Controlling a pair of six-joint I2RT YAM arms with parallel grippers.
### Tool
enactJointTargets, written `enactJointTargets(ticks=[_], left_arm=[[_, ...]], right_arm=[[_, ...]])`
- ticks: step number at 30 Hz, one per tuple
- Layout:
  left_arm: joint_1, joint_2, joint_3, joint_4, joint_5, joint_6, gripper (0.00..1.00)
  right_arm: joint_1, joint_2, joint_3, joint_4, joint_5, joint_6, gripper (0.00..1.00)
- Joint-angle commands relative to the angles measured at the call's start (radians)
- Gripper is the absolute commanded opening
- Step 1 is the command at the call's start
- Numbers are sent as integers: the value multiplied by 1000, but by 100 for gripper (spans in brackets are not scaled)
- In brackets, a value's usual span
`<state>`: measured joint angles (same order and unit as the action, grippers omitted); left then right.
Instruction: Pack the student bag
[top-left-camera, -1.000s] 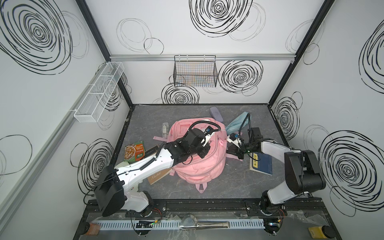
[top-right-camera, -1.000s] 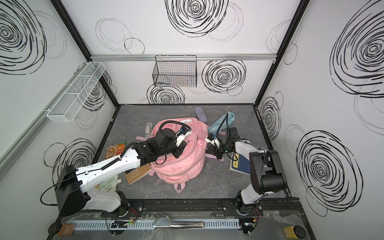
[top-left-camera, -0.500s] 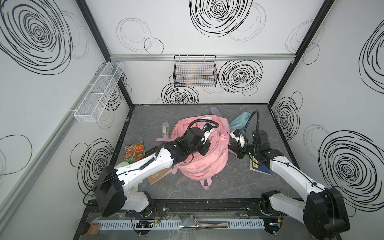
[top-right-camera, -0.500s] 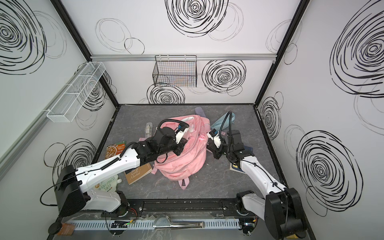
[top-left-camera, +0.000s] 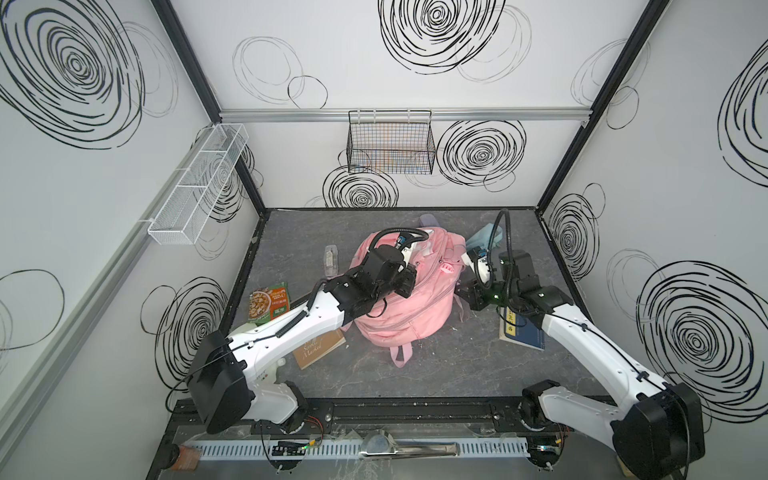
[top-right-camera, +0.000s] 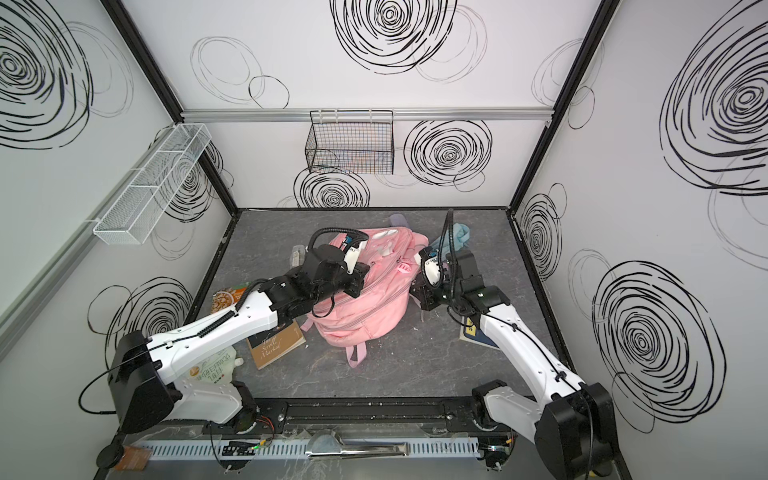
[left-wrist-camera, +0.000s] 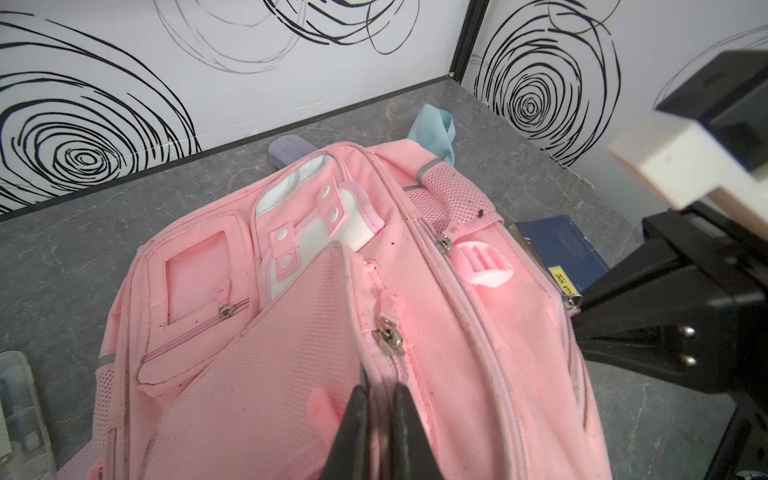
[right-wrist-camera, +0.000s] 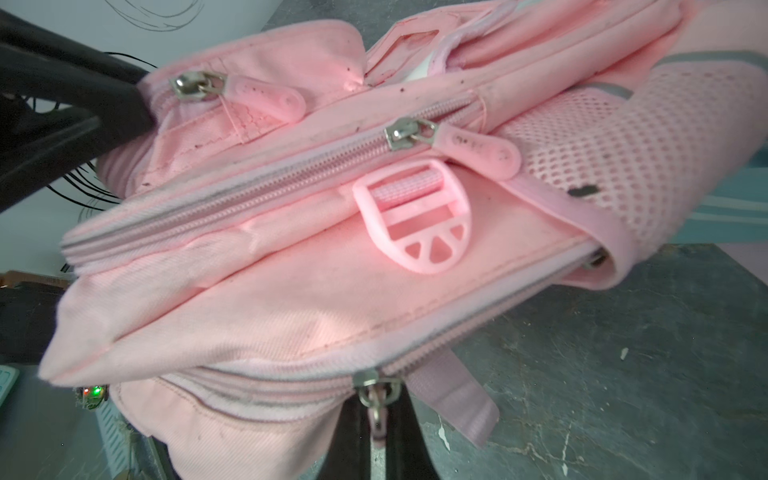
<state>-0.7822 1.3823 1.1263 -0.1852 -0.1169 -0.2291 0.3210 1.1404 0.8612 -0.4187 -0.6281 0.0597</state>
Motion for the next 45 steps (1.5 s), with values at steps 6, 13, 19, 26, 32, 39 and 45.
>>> enactJointTargets(ticks=[6,13,19,26,32,39,45], left_arm=[[-39,-55,63,-123,122,161,69],[-104,-62,-8,-169,94,208,70],[-73,71,82,-244,88,204,52],[-65,147,139,-281,133,202,45],[-80,129,160,-288,158,188,44],[-110,161,192,-341,167,205,28],[-96,232,220,-351,158,200,22]], right_arm=[[11,98,111,-118,-136,-4,0],[11,79,50,-16,-198,-13,0],[11,104,26,-8,-218,-38,0],[9,96,9,2,-218,-54,0],[10,111,7,12,-226,-57,0],[9,132,19,27,-240,-56,0],[5,133,21,10,-237,-75,0]])
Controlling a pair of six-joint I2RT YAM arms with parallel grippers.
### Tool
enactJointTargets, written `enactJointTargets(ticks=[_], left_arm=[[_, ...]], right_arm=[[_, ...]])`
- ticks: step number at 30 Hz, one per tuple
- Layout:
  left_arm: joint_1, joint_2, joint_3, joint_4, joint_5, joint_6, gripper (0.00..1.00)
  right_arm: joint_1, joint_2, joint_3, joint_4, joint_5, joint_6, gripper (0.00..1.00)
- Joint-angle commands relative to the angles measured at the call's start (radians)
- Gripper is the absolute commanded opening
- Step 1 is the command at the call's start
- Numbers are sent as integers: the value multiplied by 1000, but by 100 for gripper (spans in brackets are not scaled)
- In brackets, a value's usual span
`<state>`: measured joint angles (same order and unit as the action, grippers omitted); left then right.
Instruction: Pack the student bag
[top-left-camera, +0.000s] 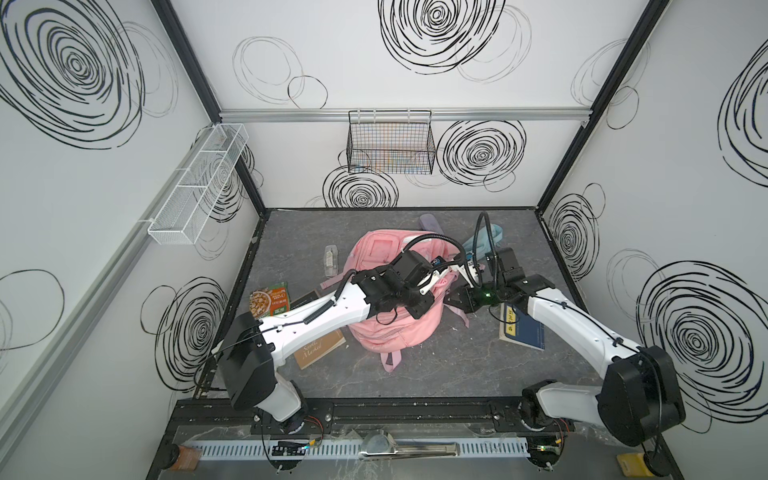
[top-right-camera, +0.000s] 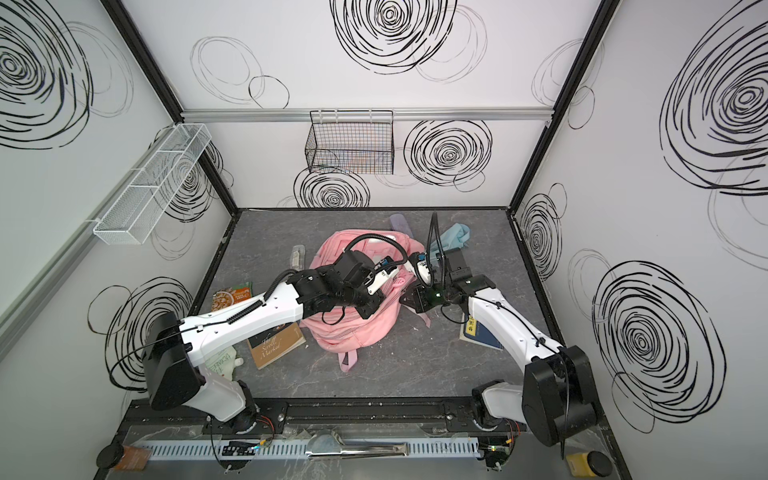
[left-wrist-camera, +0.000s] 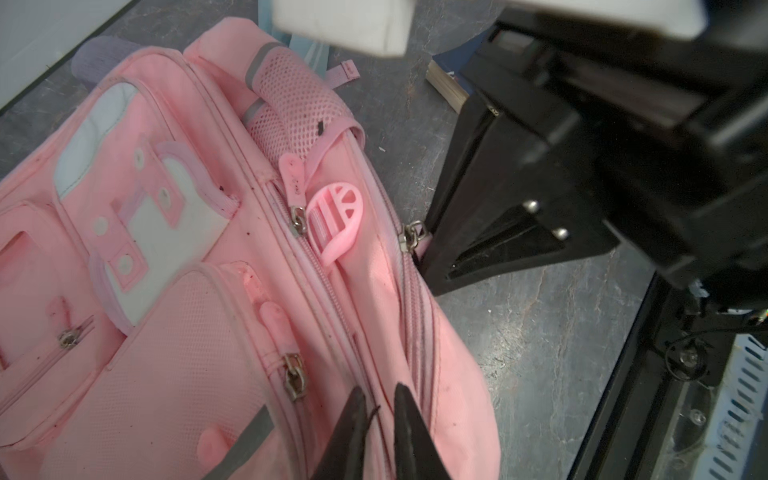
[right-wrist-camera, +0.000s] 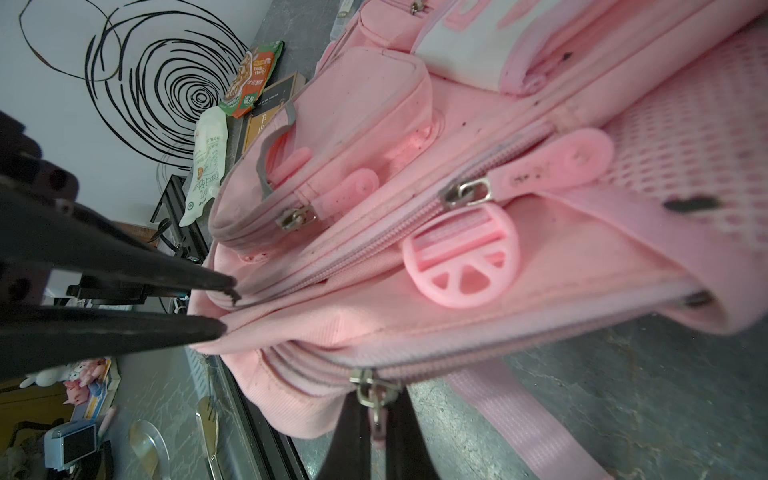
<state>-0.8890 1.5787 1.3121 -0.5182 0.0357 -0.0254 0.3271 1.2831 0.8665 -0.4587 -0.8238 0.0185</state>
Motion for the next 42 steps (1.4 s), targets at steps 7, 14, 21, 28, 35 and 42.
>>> enactJointTargets(ticks=[7,14,21,28,35,42], left_arm=[[15,119,97,-58,-74,-21,34],[15,152,113,-89,-119,-34,34],[19,188,124,-125,-174,-44,30],[62,173,129,-104,-143,-78,0],[141,56,83,10,-95,-192,0],[225,-51,14,137,19,-377,0]], right_arm=[[-10,-39,7,46,-32,-49,0],[-19,-69,5,43,-31,-60,0],[-20,-101,0,54,-27,-65,0],[-22,-104,14,19,16,-77,0],[-19,-104,65,-54,74,-49,0],[-3,-73,160,-189,106,27,0]])
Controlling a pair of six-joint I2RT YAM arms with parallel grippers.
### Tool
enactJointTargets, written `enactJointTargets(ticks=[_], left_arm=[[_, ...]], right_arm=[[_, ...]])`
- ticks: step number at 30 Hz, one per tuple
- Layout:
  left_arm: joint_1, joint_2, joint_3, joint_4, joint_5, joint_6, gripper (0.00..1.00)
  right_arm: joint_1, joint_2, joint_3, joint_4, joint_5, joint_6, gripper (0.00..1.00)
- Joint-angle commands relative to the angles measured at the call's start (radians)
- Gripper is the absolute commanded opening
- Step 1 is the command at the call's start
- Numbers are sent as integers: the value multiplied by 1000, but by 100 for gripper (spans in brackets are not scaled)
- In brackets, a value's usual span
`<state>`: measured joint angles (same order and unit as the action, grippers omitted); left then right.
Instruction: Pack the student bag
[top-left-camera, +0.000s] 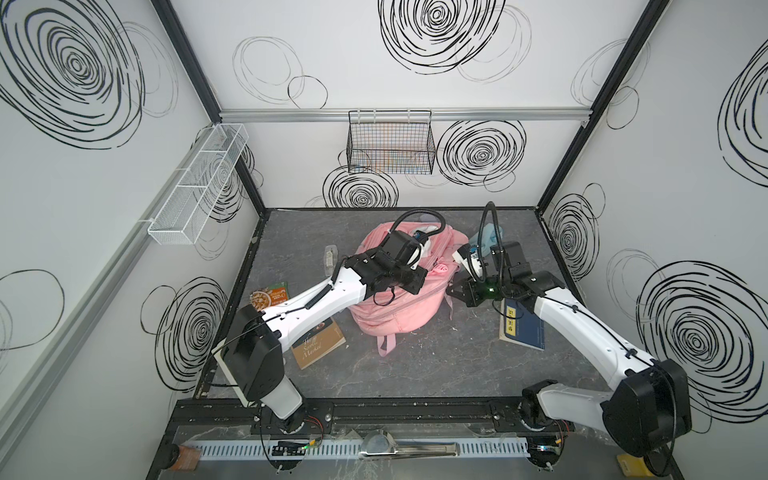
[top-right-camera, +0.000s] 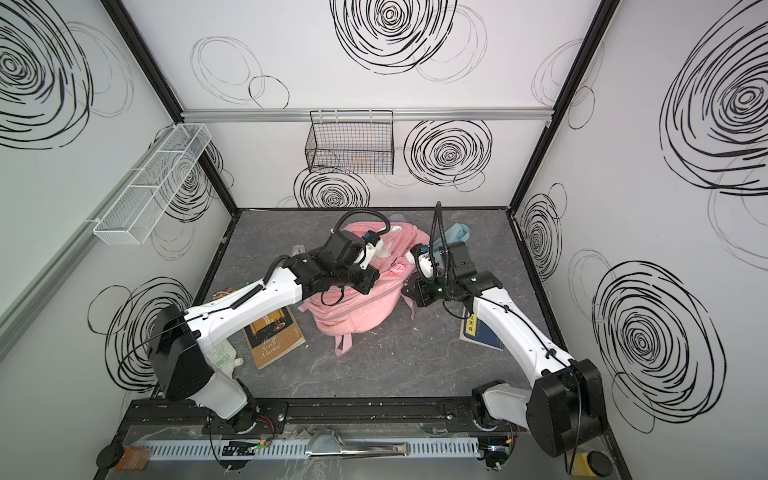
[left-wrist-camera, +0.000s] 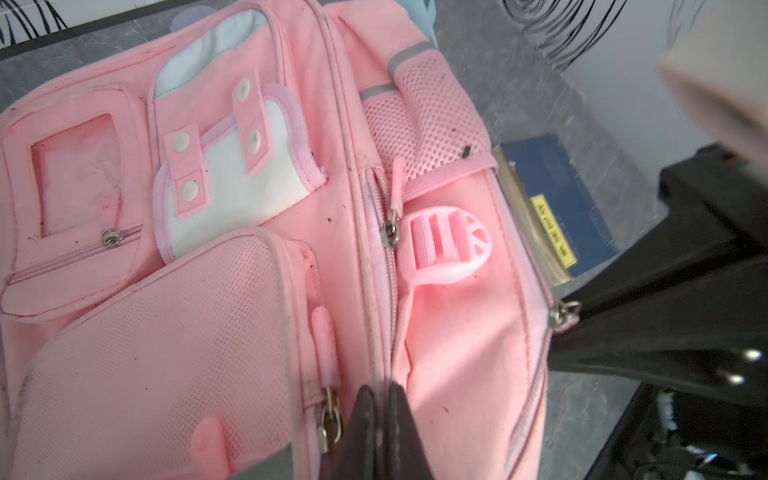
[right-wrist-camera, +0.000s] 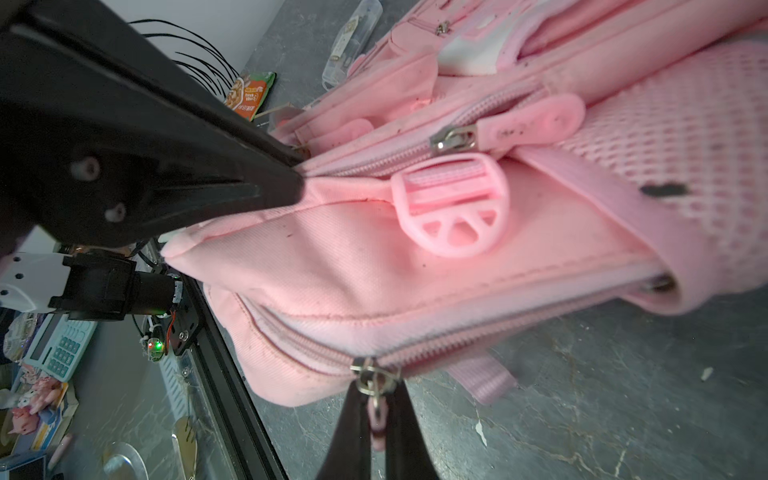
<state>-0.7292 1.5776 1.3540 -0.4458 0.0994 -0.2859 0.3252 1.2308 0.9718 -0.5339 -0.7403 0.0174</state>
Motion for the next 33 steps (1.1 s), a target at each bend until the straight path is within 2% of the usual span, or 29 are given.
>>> enactJointTargets(ticks=[1,6,11,14,18,23,26,30,33], left_arm=[[76,-63,-45,89,-25,-151,0],[118,-110,-125,219,60,-316,0],[117,-100,-137,257,21,-353,0],[115,-93,-146,268,-14,-358,0],[114,-105,-176,294,-69,-374,0],[109,-130,-220,351,-91,-425,0],[102,-131,-224,361,-96,-439,0],[99,-145,-239,372,-102,-443,0],[100,-180,-266,399,-78,-434,0]], right_arm=[[9,-14,72,-142,25,28,0],[83,-14,112,-206,64,46,0],[191,-30,128,-203,74,115,0],[253,-52,107,-163,34,171,0],[309,-76,49,-63,-33,269,0],[426,-47,13,82,-9,397,0],[490,-22,-5,190,-36,470,0],[515,-20,-48,329,-51,552,0],[512,-22,-66,376,-27,566,0]])
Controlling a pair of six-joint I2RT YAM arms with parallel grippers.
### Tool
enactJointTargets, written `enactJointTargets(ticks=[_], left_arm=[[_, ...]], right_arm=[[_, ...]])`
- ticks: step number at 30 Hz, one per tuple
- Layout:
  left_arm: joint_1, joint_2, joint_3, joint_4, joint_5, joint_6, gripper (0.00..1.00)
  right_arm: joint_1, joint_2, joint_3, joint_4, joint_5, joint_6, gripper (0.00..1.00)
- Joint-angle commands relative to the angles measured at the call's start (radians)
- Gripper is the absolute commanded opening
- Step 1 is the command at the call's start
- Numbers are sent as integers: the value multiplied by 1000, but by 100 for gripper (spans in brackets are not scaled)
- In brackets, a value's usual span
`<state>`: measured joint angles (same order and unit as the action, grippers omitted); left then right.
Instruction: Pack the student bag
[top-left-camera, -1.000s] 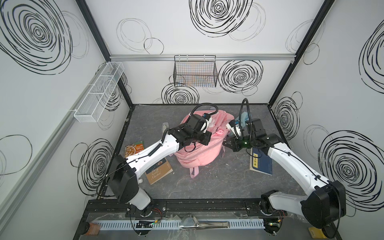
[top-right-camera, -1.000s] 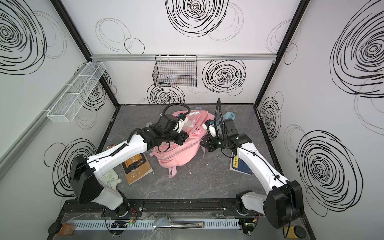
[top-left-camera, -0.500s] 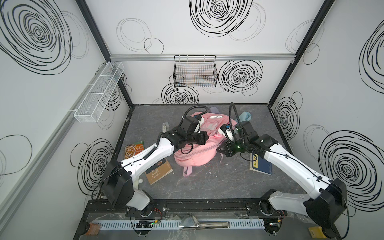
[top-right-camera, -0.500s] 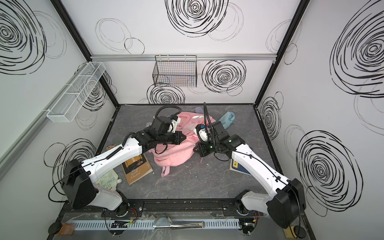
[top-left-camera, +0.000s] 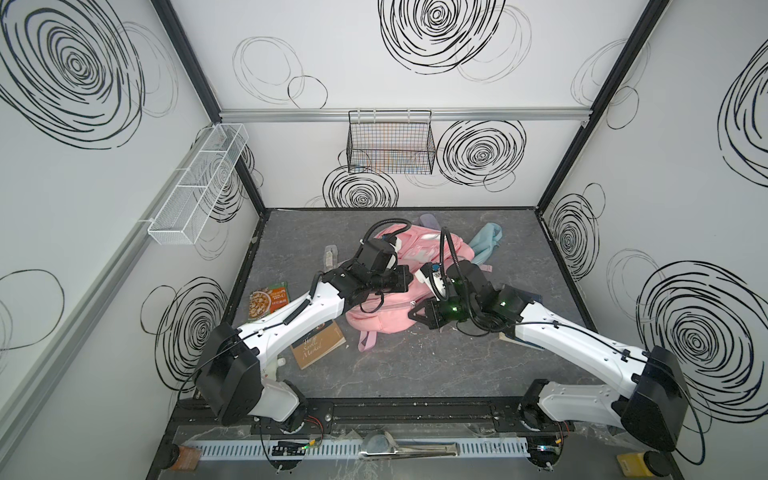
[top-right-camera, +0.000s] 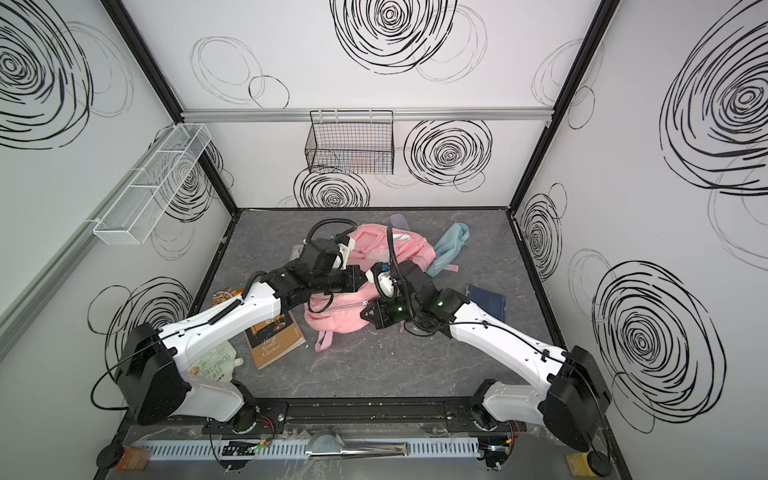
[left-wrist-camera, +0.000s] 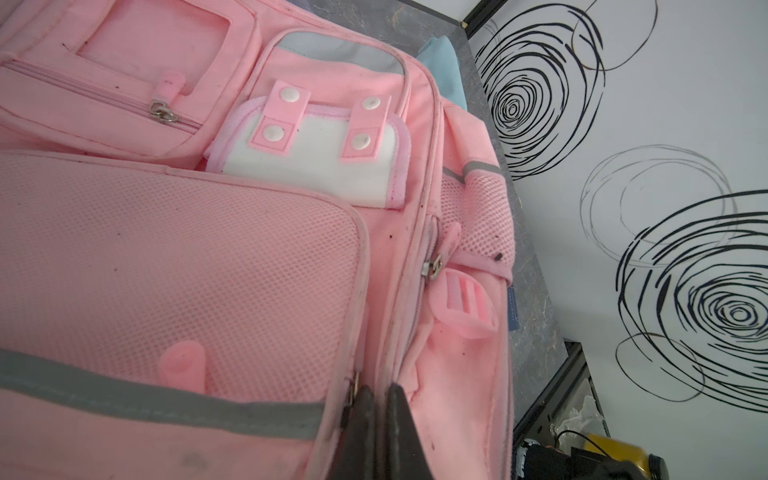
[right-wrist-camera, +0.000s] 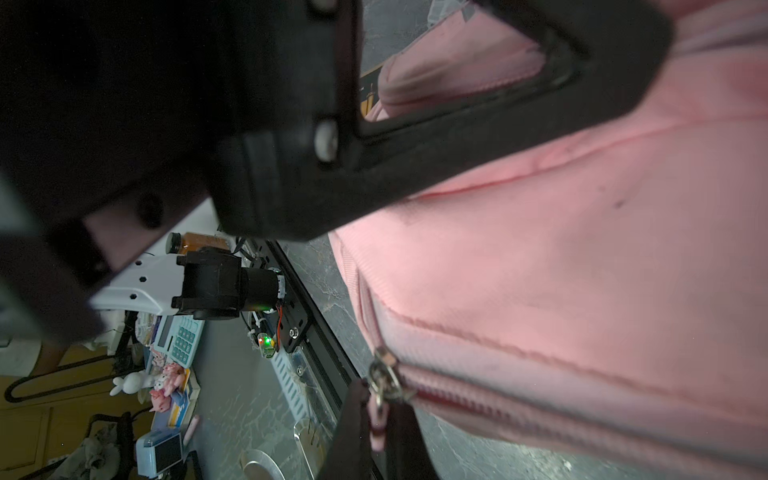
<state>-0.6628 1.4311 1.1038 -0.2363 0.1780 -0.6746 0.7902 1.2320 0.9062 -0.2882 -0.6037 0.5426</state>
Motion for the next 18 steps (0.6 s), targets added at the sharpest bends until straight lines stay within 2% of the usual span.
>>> enactJointTargets(ticks=[1,2,3,4,6,10,12,18], left_arm=[[34,-55,-30,201,-142,-39,0],[36,-74,-39,206,-124,-30,4],[41,-96,-45,199,-96,-14,20],[44,-117,-42,173,-79,2,33],[44,-163,-37,104,-85,37,42],[38,-282,-60,-39,-134,97,43],[25,-331,-91,-87,-120,111,41],[-100,-381,-210,-118,-46,142,37]], right_arm=[[43,-22,-4,138,-160,43,0],[40,-18,-8,143,-158,43,0],[39,-15,-13,144,-157,42,0],[40,-10,-18,145,-155,39,0],[39,-5,-30,141,-142,23,0],[27,-2,-82,151,-109,-9,1],[9,4,-117,175,-113,-6,1],[-65,39,-208,177,-108,10,3]])
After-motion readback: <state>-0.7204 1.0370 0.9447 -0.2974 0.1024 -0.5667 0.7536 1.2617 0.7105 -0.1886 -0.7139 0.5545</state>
